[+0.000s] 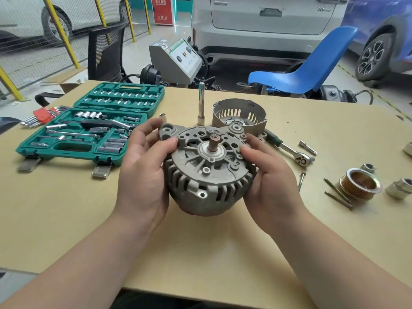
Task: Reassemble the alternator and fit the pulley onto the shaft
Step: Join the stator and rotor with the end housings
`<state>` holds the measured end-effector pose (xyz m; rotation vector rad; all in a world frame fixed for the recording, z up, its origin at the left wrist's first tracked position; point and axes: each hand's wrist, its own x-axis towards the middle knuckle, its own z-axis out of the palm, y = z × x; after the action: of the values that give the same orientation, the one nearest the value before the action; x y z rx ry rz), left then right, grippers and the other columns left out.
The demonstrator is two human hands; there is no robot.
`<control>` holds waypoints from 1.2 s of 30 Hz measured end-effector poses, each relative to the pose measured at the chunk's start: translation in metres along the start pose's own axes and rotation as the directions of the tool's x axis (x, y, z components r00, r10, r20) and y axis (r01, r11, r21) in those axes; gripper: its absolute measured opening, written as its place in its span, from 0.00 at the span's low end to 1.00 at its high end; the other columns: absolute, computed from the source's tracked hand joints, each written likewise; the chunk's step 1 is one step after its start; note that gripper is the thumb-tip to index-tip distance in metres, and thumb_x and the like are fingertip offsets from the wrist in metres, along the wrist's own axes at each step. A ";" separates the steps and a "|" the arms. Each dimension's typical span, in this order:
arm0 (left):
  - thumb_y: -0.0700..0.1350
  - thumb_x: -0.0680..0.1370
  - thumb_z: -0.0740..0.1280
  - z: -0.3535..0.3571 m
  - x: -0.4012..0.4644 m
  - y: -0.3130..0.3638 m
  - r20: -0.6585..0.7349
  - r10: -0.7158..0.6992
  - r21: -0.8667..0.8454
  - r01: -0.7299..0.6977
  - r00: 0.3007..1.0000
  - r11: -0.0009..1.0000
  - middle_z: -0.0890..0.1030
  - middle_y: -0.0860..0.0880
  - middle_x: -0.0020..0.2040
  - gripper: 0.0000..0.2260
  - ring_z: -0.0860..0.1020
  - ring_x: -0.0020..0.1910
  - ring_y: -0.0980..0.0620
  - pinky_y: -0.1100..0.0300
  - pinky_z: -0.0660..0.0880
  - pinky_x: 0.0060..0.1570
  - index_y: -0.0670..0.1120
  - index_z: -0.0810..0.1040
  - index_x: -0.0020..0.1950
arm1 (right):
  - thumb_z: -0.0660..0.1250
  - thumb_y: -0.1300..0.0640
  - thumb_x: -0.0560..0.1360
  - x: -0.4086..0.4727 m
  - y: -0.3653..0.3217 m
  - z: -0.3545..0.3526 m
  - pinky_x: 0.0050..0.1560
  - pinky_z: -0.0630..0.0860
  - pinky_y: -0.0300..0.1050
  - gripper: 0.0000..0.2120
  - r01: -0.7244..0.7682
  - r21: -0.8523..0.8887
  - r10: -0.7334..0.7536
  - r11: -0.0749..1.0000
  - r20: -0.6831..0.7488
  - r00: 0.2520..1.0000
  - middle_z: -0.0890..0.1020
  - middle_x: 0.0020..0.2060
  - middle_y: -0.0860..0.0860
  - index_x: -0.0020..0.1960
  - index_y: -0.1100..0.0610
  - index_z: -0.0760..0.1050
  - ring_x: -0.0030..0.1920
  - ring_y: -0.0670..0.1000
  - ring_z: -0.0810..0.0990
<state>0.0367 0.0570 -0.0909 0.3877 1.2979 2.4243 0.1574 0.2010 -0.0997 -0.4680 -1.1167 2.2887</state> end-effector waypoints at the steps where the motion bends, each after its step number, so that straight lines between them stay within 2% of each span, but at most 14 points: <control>1: 0.39 0.73 0.71 0.001 -0.001 -0.001 -0.004 0.011 0.017 -0.011 1.000 1.000 0.81 0.39 0.66 0.18 0.85 0.58 0.41 0.42 0.82 0.63 0.50 0.82 0.62 | 0.69 0.62 0.74 0.000 -0.002 0.000 0.72 0.74 0.61 0.33 -0.011 0.004 0.011 1.000 0.011 1.000 0.82 0.67 0.60 0.78 0.60 0.68 0.65 0.61 0.83; 3: 0.39 0.74 0.71 0.001 -0.002 -0.002 -0.012 0.024 0.034 -0.023 1.000 0.999 0.81 0.40 0.66 0.17 0.85 0.60 0.41 0.45 0.82 0.62 0.50 0.82 0.62 | 0.69 0.61 0.73 0.001 -0.004 0.002 0.72 0.75 0.61 0.32 -0.027 -0.016 0.027 1.000 0.029 0.999 0.84 0.64 0.59 0.76 0.61 0.70 0.64 0.61 0.84; 6: 0.39 0.74 0.71 -0.003 -0.001 -0.004 -0.018 0.026 0.010 -0.026 1.000 1.000 0.82 0.42 0.64 0.15 0.85 0.57 0.43 0.50 0.83 0.56 0.51 0.83 0.60 | 0.69 0.55 0.75 0.000 0.000 0.002 0.75 0.71 0.64 0.23 -0.018 -0.128 0.024 0.992 0.044 0.999 0.85 0.61 0.61 0.68 0.64 0.79 0.65 0.62 0.83; 9: 0.39 0.76 0.69 -0.009 -0.003 -0.002 -0.036 0.011 -0.049 -0.013 0.999 0.999 0.82 0.38 0.64 0.14 0.85 0.55 0.43 0.52 0.83 0.52 0.50 0.82 0.59 | 0.68 0.48 0.80 -0.003 0.006 0.004 0.75 0.69 0.62 0.18 -0.038 -0.229 0.060 0.973 0.092 0.994 0.86 0.62 0.57 0.63 0.57 0.84 0.65 0.59 0.84; 13: 0.39 0.77 0.68 -0.013 -0.008 0.000 -0.059 -0.014 -0.103 0.008 0.998 0.995 0.80 0.33 0.69 0.14 0.86 0.56 0.42 0.52 0.83 0.51 0.51 0.81 0.60 | 0.72 0.42 0.77 -0.004 0.011 0.012 0.75 0.70 0.59 0.19 -0.111 -0.229 0.144 0.967 0.131 0.981 0.86 0.62 0.54 0.62 0.51 0.85 0.64 0.56 0.85; 17: 0.40 0.77 0.69 -0.015 -0.010 0.000 -0.072 -0.037 -0.122 0.028 0.997 0.992 0.81 0.34 0.68 0.18 0.85 0.59 0.41 0.49 0.83 0.56 0.51 0.77 0.66 | 0.75 0.44 0.74 -0.002 0.013 0.014 0.73 0.73 0.63 0.20 -0.105 -0.201 0.128 0.974 0.107 0.986 0.87 0.59 0.59 0.60 0.56 0.85 0.61 0.61 0.86; 21: 0.39 0.80 0.68 -0.014 -0.012 -0.001 -0.012 -0.062 -0.079 0.061 0.998 0.995 0.87 0.40 0.58 0.21 0.86 0.59 0.42 0.46 0.83 0.61 0.46 0.72 0.73 | 0.72 0.48 0.75 -0.002 0.013 0.014 0.71 0.76 0.60 0.14 -0.091 -0.167 0.104 0.982 0.070 0.992 0.87 0.57 0.58 0.55 0.54 0.88 0.59 0.59 0.87; 25: 0.42 0.79 0.69 -0.014 -0.009 0.011 0.006 -0.181 0.030 0.181 0.983 0.983 0.86 0.39 0.62 0.23 0.85 0.62 0.39 0.39 0.77 0.69 0.41 0.75 0.74 | 0.70 0.50 0.76 -0.002 0.012 0.014 0.62 0.81 0.52 0.12 -0.088 -0.133 0.094 0.987 0.036 0.995 0.88 0.56 0.57 0.53 0.53 0.89 0.57 0.57 0.87; 27: 0.48 0.79 0.71 -0.016 -0.010 0.017 0.005 -0.279 0.163 0.274 0.960 0.948 0.85 0.40 0.65 0.20 0.85 0.61 0.41 0.39 0.76 0.69 0.42 0.82 0.69 | 0.71 0.49 0.75 -0.002 0.012 0.014 0.60 0.79 0.51 0.12 -0.085 -0.127 0.089 0.988 0.023 0.996 0.88 0.56 0.57 0.52 0.52 0.89 0.57 0.57 0.88; 29: 0.57 0.77 0.72 -0.021 -0.010 0.025 0.023 -0.413 0.277 0.392 0.910 0.877 0.85 0.42 0.64 0.22 0.85 0.54 0.43 0.43 0.79 0.61 0.45 0.86 0.65 | 0.70 0.49 0.76 -0.002 0.011 0.013 0.58 0.80 0.50 0.11 -0.088 -0.126 0.091 0.988 0.022 0.996 0.88 0.55 0.56 0.52 0.51 0.89 0.57 0.56 0.88; 30: 0.61 0.74 0.73 -0.023 -0.010 0.032 0.040 -0.508 0.303 0.474 0.860 0.827 0.85 0.41 0.63 0.26 0.83 0.54 0.42 0.43 0.81 0.59 0.45 0.86 0.65 | 0.70 0.49 0.76 -0.003 0.011 0.012 0.57 0.80 0.49 0.11 -0.089 -0.126 0.093 0.988 0.026 0.995 0.88 0.55 0.55 0.51 0.50 0.89 0.56 0.56 0.88; 32: 0.65 0.70 0.77 -0.027 -0.008 0.042 0.076 -0.674 0.305 0.626 0.735 0.717 0.83 0.37 0.66 0.37 0.82 0.62 0.34 0.37 0.79 0.65 0.39 0.84 0.67 | 0.69 0.49 0.77 -0.003 0.011 0.011 0.57 0.80 0.49 0.11 -0.088 -0.128 0.092 0.988 0.031 0.995 0.88 0.55 0.55 0.51 0.50 0.89 0.56 0.56 0.88; 34: 0.64 0.67 0.80 -0.026 -0.007 0.049 0.096 -0.725 0.311 0.672 0.682 0.672 0.82 0.35 0.68 0.38 0.79 0.69 0.30 0.31 0.77 0.66 0.39 0.84 0.67 | 0.70 0.50 0.77 -0.004 0.011 0.011 0.60 0.80 0.51 0.12 -0.084 -0.130 0.090 0.988 0.045 0.995 0.88 0.56 0.56 0.52 0.52 0.89 0.57 0.56 0.88; 36: 0.57 0.69 0.82 -0.021 -0.007 0.050 0.106 -0.712 0.353 0.643 0.694 0.679 0.84 0.37 0.65 0.29 0.81 0.66 0.31 0.29 0.77 0.64 0.43 0.86 0.65 | 0.70 0.51 0.77 -0.004 0.010 0.011 0.62 0.82 0.54 0.12 -0.076 -0.128 0.085 0.989 0.072 0.994 0.87 0.57 0.58 0.54 0.55 0.88 0.59 0.58 0.87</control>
<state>0.0252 0.0132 -0.0606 0.1945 1.3737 1.5094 0.1519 0.1868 -0.1014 -0.4842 -1.3076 2.3328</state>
